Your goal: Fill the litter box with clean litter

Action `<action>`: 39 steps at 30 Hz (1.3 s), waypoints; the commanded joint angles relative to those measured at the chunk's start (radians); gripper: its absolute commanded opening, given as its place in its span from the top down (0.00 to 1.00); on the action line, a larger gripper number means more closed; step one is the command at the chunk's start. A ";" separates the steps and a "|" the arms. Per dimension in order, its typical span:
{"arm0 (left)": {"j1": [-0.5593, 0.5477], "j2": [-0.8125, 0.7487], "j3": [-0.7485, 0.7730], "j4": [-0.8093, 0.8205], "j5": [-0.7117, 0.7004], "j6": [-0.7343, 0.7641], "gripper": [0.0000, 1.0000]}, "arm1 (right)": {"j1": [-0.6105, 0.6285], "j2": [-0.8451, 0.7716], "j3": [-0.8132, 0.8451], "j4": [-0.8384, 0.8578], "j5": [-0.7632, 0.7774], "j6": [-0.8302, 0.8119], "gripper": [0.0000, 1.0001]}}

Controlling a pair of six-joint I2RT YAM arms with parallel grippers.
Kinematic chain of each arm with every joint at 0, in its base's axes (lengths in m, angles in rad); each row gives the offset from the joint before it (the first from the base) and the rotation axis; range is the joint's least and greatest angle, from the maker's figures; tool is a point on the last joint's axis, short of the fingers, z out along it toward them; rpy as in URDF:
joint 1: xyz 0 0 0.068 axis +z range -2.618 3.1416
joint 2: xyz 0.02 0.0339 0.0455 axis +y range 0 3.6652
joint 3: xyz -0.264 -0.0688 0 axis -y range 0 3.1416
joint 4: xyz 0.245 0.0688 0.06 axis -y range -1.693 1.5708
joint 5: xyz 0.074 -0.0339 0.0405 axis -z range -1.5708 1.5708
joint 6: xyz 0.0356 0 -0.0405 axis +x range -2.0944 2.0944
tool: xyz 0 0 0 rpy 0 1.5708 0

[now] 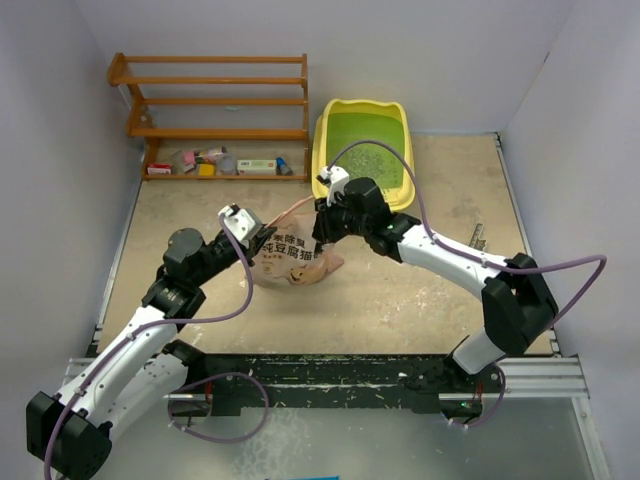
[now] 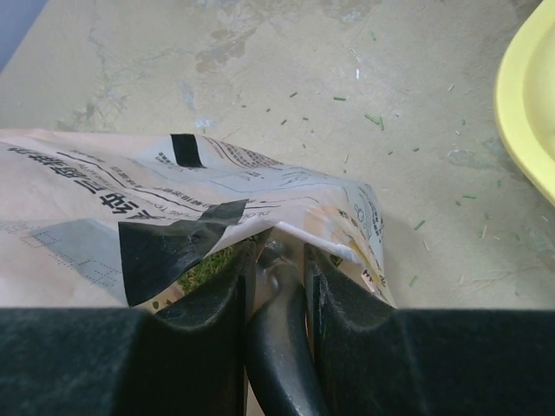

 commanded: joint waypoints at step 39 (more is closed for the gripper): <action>0.004 0.032 0.071 0.101 0.003 0.004 1.00 | -0.080 -0.090 -0.455 0.866 -0.202 0.783 1.00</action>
